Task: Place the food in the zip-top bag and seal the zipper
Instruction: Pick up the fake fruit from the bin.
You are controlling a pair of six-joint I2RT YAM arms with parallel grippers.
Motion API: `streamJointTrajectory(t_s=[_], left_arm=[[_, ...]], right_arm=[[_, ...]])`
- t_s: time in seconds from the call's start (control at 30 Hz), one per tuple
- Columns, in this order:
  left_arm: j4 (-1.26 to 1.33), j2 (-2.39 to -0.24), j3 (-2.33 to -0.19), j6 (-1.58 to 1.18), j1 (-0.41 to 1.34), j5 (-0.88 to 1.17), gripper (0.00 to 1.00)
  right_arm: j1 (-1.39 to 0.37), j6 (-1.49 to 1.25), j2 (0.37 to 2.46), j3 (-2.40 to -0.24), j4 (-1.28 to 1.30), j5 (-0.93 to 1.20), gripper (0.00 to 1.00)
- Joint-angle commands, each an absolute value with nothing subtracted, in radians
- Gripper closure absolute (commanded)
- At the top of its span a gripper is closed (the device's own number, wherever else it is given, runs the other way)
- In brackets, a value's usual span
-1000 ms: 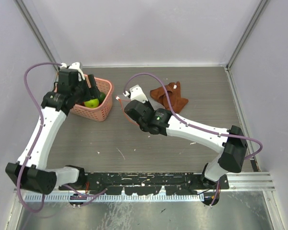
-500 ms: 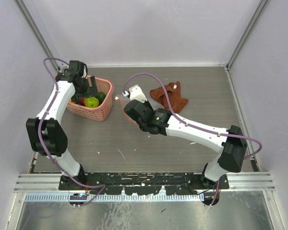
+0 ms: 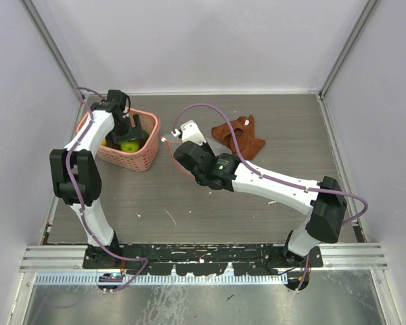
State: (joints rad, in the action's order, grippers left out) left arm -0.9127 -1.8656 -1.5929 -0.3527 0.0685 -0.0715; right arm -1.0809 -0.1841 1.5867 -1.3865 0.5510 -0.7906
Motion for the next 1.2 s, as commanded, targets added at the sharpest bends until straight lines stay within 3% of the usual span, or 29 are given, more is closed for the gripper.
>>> streamJointTrajectory(t_s=[0.0,0.23,0.5,0.9,1.17], left_arm=[[-0.875,-1.868,-1.598,-0.373,0.060,-0.049,0.09],[-0.835,-1.845,-1.554,-0.387,0.060,-0.018,0.21],[-0.768,-1.754,-1.484,-0.416,0.060,0.009,0.42],[-0.600,-1.503,-1.319,-0.451,0.062,0.074,0.53],[-0.340,-1.254,-1.102,-0.498,0.080,0.174,0.59]], right_arm=[[-1.088,-0.177,1.588,-1.392,0.505,-0.799,1.00],[-1.089,-0.177,1.582,-1.394,0.505,-0.801,1.00],[-1.089,-0.182,1.566,-1.386,0.505,-0.809,1.00],[-1.089,-0.180,1.554,-1.381,0.496,-0.812,1.00],[-1.090,-0.184,1.557,-1.393,0.502,-0.802,1.00]])
